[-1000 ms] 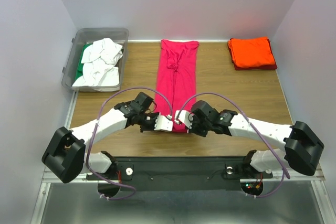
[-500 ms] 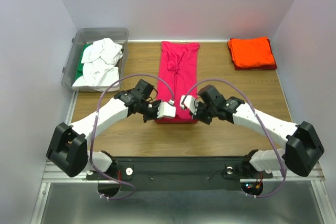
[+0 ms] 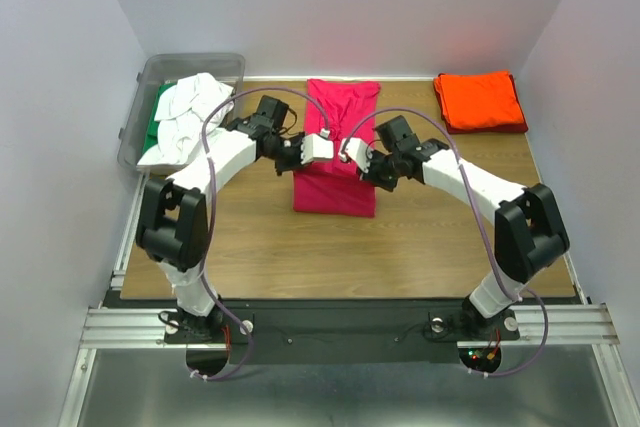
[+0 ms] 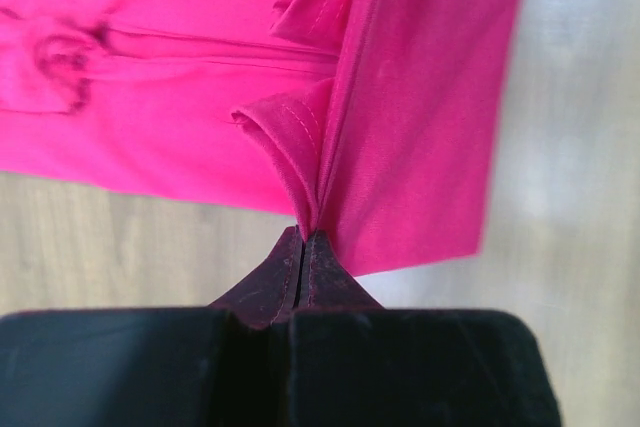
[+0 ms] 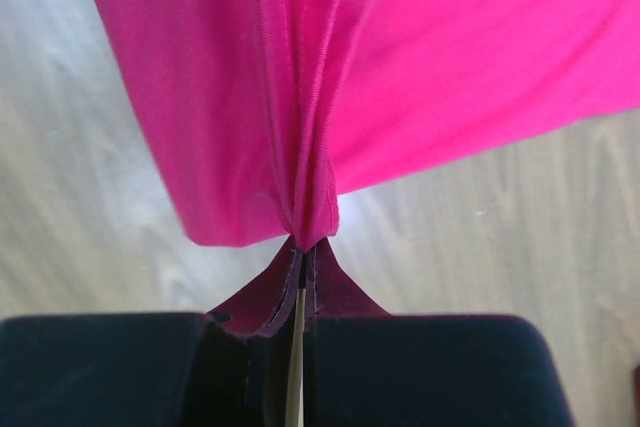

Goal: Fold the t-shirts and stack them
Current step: Fold the tshirt

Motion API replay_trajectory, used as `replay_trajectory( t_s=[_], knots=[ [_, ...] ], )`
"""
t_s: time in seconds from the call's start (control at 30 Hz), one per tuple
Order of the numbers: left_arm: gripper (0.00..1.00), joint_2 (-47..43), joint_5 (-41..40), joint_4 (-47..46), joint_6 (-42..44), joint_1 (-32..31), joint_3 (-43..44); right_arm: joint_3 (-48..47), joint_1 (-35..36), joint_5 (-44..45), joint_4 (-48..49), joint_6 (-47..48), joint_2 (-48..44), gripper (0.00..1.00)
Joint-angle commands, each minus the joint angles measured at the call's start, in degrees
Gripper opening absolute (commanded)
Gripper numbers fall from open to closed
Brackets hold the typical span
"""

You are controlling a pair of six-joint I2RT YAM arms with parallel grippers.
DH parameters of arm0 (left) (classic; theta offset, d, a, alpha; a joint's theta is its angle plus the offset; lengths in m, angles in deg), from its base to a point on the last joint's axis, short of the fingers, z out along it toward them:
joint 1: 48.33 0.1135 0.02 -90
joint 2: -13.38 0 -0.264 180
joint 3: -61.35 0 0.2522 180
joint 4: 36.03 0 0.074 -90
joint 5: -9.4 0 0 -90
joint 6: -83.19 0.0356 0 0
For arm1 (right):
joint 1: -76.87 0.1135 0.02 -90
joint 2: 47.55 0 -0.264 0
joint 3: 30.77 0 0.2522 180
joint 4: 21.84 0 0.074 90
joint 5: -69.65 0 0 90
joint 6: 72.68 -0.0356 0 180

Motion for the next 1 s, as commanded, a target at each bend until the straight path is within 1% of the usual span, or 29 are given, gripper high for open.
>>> replay_trajectory(
  t_s=[0.0, 0.07, 0.1, 0.13, 0.2, 0.23, 0.3, 0.43, 0.5, 0.53, 0.57, 0.6, 0.63, 0.67, 0.7, 0.77, 0.8, 0.87, 0.9, 0.93, 0.97],
  knots=[
    [0.0, 4.54, 0.19, 2.3, 4.79, 1.53, 9.96, -7.55, -3.36, -1.49, 0.13, 3.77, 4.65, 0.0],
    [0.0, 8.23, 0.1, 2.83, 5.94, 2.32, 14.25, -11.5, -4.85, -1.85, 0.04, 4.21, 8.33, 0.01],
    [0.0, 9.46, 0.1, 3.01, 6.29, 2.32, 14.28, -12.65, -4.86, -1.76, 0.04, 4.48, 9.57, 0.01],
    [0.0, 11.91, 0.01, 3.53, 6.99, 2.67, 16.89, -15.01, -5.73, -2.02, 0.04, 4.83, 10.71, 0.01],
    [0.0, 14.38, 0.01, 4.24, 7.52, 2.76, 21.29, -16.78, -7.05, -2.11, 0.04, 5.35, 13.95, 0.01],
    [0.0, 16.83, -0.08, 4.94, 7.61, 3.11, 22.53, -17.83, -7.32, -1.76, 0.13, 5.62, 15.02, 0.01],
    [0.0, 18.96, -0.34, 5.12, 8.31, 3.38, 25.25, -20.73, -8.19, -1.85, 0.04, 5.53, 18.09, 0.01],
    [0.0, 22.91, -1.39, 1.0, 8.14, 4.52, 27.2, -24.08, -9.16, -1.15, 0.13, 5.62, 22.75, 0.01],
    [0.08, 24.06, -2.01, 0.64, 7.96, 4.7, 28.43, -25.92, -9.34, -0.01, 0.22, 4.22, 24.6, 0.02],
    [0.18, 25.11, -2.71, 0.2, 7.7, 4.78, 29.65, -28.19, -9.69, 1.04, 0.22, 3.43, 26.18, 0.09],
    [0.18, 25.38, -3.06, -0.06, 7.44, 4.78, 30.19, -29.35, -9.95, 1.49, 0.22, 2.29, 26.8, 0.14],
    [0.34, 25.47, -3.41, -0.76, 6.74, 4.87, 30.89, -30.31, -10.57, 1.93, 0.22, 0.37, 27.07, 0.32],
    [0.44, 25.29, -4.03, -2.6, 5.25, 4.96, 31.15, -31.11, -10.75, 1.93, 0.22, -0.09, 26.99, 0.42],
    [0.69, 24.86, -4.12, -3.31, 4.63, 5.05, 31.16, -31.2, -10.92, 2.28, 0.31, -0.44, 26.29, 0.54],
    [0.77, 24.42, -4.12, -4.02, 3.84, 5.05, 31.24, -31.29, -11.1, 2.46, 0.31, -0.7, 25.76, 0.69],
    [0.78, 22.41, -3.42, -5.68, 1.91, 5.31, 31.07, -31.03, -11.19, 3.25, 0.31, -1.32, 24.18, 0.7],
    [0.78, 21.52, -3.16, -5.87, 0.42, 5.49, 30.63, -30.68, -11.27, 3.34, 0.31, -2.11, 21.82, 0.7],
    [0.78, 18.36, -1.4, -5.7, -1.26, 6.1, 29.14, -29.19, -11.27, 2.12, 0.13, -3.43, 19.09, 0.69],
    [0.77, 15.48, -0.53, -5.52, -2.66, 6.54, 26.18, -26.48, -11.27, 1.24, 0.04, -4.13, 15.33, 0.65],
    [0.73, 13.8, 1.31, -4.91, -3.02, 6.63, 24.06, -24.37, -11.1, -1.12, -0.31, -4.31, 13.47, 0.61],
    [0.73, 12.04, 1.94, -4.47, -2.68, 6.63, 21.51, -22.35, -10.84, -1.75, -0.57, -4.57, 11.36, 0.57]
  ],
)
